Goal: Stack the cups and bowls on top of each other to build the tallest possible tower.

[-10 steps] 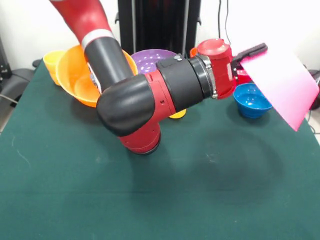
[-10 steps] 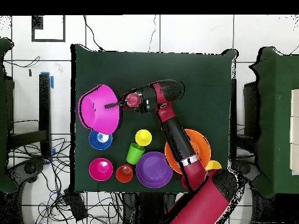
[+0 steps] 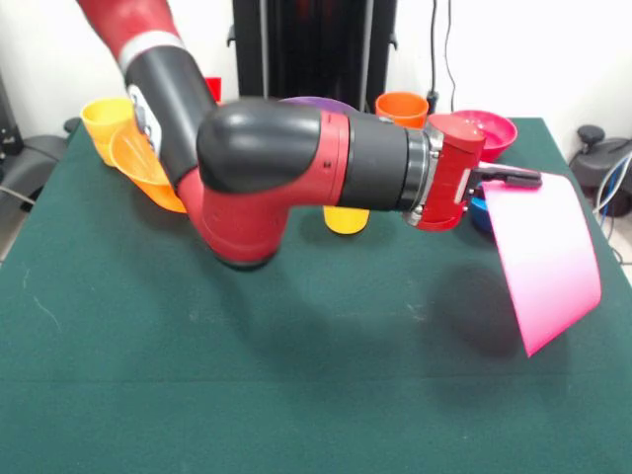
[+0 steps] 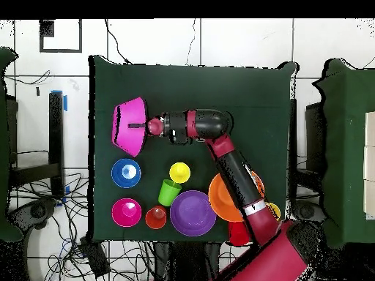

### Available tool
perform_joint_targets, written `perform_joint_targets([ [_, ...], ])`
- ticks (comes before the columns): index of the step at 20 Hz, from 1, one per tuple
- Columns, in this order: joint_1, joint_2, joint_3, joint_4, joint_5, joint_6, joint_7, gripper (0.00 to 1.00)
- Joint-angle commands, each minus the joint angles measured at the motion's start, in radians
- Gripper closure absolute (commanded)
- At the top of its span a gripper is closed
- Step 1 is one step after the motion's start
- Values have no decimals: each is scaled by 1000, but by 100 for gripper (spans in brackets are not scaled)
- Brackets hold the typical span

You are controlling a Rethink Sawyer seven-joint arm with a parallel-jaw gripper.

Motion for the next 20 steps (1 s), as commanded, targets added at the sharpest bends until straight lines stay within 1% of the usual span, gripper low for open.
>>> perform_joint_targets([
  [1, 108, -471, -220, 128, -354, -338, 266, 100],
  [3, 158, -619, -253, 189, -373, -375, 423, 100],
  [4, 186, -685, -275, 214, -372, -389, 494, 100],
  [5, 207, -719, -299, 223, -361, -407, 519, 100],
  [6, 229, -764, -319, 242, -360, -421, 569, 100],
  [8, 257, -806, -349, 266, -354, -454, 615, 100],
  [11, 286, -818, -391, 283, -347, -511, 646, 100],
  [16, 289, -811, -407, 285, -327, -538, 624, 100],
  [20, 284, -790, -409, 276, -313, -538, 587, 100],
])
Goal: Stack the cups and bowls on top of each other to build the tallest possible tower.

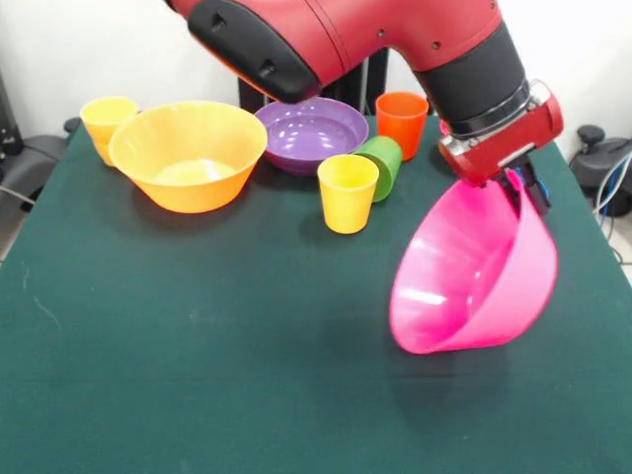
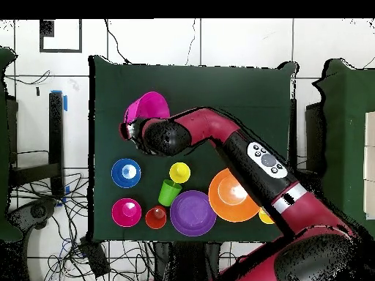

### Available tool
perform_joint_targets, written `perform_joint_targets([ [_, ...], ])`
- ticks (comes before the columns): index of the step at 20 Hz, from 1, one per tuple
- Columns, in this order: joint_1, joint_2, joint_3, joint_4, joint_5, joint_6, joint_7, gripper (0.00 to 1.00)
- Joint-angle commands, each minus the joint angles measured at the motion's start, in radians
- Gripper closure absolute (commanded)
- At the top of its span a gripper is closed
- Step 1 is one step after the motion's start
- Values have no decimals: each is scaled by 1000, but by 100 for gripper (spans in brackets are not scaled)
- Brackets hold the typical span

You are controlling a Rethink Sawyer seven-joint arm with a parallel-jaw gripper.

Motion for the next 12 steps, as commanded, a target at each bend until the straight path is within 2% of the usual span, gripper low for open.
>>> perform_joint_targets([
  [1, 14, -54, -155, 32, -54, -68, 56, 100],
  [5, 37, -88, -185, 36, -45, -67, 74, 100],
  [12, 14, 2, -172, 21, -15, -96, 4, 100],
])
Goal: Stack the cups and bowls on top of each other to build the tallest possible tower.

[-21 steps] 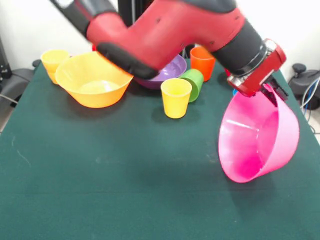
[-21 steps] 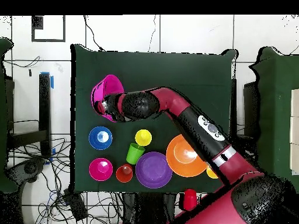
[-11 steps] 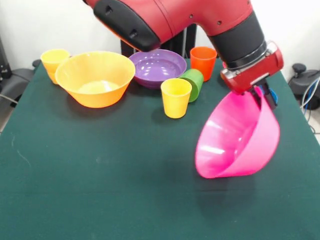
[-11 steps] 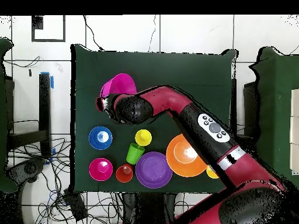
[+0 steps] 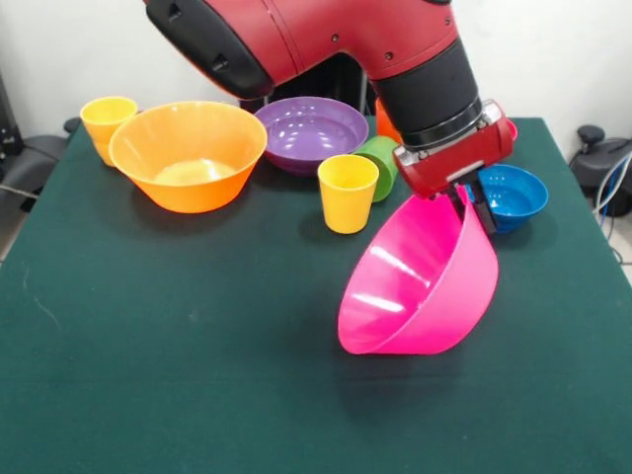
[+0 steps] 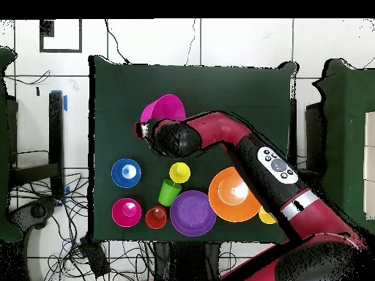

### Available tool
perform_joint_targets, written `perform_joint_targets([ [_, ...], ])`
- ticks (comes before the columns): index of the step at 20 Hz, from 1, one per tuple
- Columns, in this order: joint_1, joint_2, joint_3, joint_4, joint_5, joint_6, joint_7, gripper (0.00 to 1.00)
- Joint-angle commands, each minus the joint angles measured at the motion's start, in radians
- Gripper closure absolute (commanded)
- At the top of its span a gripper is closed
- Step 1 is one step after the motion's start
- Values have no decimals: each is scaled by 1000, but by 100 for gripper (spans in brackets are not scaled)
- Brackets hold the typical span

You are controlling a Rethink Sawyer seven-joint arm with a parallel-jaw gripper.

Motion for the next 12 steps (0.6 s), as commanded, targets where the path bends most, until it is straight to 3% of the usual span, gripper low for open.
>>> perform_joint_targets([
  [1, 16, 41, -87, 20, -15, -61, 0, 100],
  [5, -3, 83, -68, 18, 8, -57, -39, 100],
  [12, -76, 284, 24, 7, 85, -14, -186, 100],
])
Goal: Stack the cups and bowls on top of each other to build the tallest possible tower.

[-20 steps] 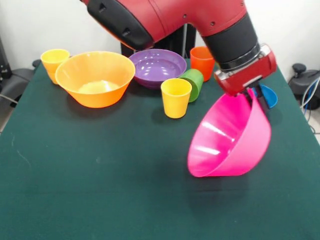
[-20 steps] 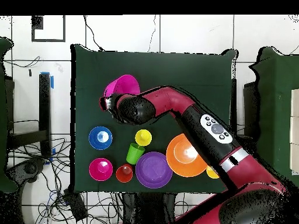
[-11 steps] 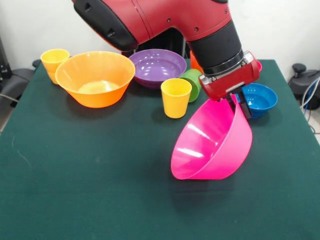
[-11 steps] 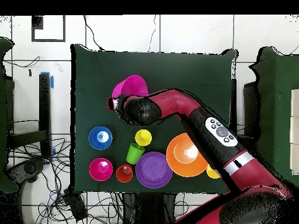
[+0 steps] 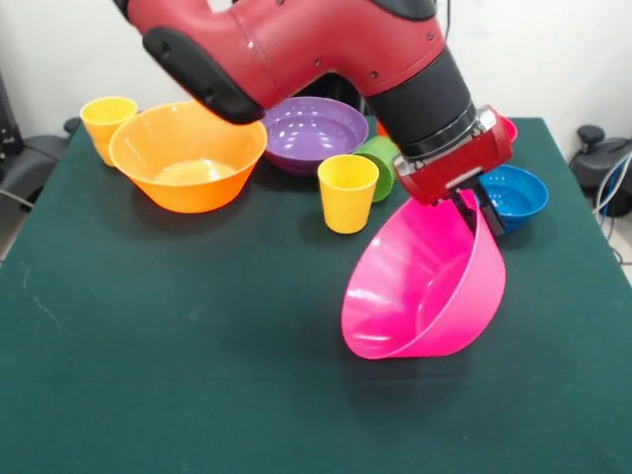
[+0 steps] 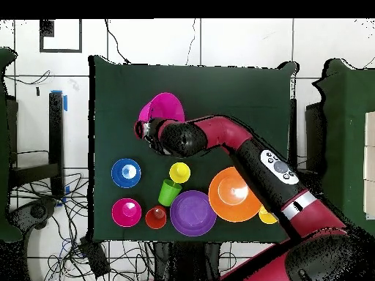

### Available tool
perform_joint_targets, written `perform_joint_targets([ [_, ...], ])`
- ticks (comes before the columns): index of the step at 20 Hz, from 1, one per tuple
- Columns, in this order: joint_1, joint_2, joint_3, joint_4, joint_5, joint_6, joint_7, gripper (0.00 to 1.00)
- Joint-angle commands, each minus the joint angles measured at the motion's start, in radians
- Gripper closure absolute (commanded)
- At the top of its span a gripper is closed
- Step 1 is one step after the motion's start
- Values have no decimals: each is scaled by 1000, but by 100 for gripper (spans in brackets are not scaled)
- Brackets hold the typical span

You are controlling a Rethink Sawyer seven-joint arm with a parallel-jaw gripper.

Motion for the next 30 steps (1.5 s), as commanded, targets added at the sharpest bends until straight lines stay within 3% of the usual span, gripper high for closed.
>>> perform_joint_targets([
  [1, -34, 211, 7, 10, 32, 16, -197, 100],
  [6, -54, 272, 52, 12, 82, 82, -242, 100],
  [13, -86, 438, 114, -17, 145, 158, -361, 100],
  [30, -100, 618, 171, -77, 270, 335, -497, 100],
])
